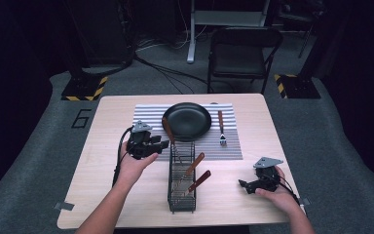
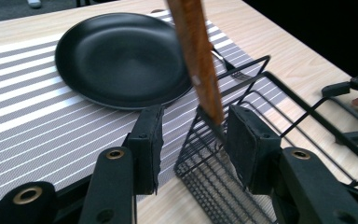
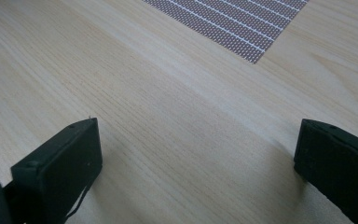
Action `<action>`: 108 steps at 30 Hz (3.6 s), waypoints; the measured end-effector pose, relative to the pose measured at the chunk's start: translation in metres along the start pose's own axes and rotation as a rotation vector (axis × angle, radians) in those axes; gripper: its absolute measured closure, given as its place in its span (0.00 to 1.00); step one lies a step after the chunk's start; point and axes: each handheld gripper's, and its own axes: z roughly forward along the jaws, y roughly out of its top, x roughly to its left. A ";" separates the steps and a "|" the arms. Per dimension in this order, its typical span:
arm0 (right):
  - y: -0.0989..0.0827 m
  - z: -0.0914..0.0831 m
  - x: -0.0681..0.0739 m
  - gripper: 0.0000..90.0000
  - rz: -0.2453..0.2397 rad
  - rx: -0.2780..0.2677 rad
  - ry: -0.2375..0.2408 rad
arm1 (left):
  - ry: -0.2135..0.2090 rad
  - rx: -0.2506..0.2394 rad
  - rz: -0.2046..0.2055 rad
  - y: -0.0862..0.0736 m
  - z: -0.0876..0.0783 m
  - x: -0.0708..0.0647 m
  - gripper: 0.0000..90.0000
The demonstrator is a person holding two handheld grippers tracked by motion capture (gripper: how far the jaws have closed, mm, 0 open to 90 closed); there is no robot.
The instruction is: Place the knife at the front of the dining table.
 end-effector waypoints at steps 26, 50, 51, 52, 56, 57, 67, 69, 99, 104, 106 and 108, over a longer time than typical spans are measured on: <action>0.000 0.000 0.000 0.00 -0.001 -0.001 0.002 | -0.021 -0.006 -0.013 0.004 0.023 -0.005 0.79; 0.000 0.000 0.000 0.00 -0.001 -0.001 0.002 | -0.091 -0.041 0.062 0.004 0.018 -0.032 0.85; 0.000 0.000 0.000 0.00 -0.001 -0.001 0.002 | -0.089 -0.034 0.071 0.006 0.018 -0.033 0.85; 0.000 0.000 0.000 0.00 -0.001 -0.001 0.002 | -0.089 -0.034 0.071 0.006 0.018 -0.033 0.85; 0.000 0.000 0.000 0.00 -0.001 -0.001 0.003 | -0.089 -0.033 0.075 0.008 0.017 -0.035 0.86; 0.000 0.000 0.000 0.00 -0.001 -0.001 0.003 | -0.091 -0.033 0.080 0.009 0.016 -0.034 0.86; 0.000 0.000 0.000 0.00 -0.001 0.000 0.003 | -0.090 -0.043 0.083 0.018 0.008 -0.035 0.86; 0.000 0.000 0.000 0.00 -0.001 0.000 0.002 | -0.089 -0.044 0.085 0.020 0.006 -0.035 0.86; 0.000 0.000 0.000 0.00 -0.002 0.000 0.002 | -0.067 -0.082 0.098 0.055 -0.031 -0.030 0.90; 0.000 0.000 0.000 0.00 -0.002 0.000 0.002 | -0.069 -0.089 0.099 0.060 -0.038 -0.027 0.90; 0.000 0.000 0.000 0.00 -0.001 0.000 0.002 | -0.065 -0.092 0.100 0.062 -0.041 -0.027 0.90; 0.000 0.000 0.000 0.00 -0.002 0.000 0.002 | -0.061 -0.093 0.102 0.064 -0.044 -0.026 0.90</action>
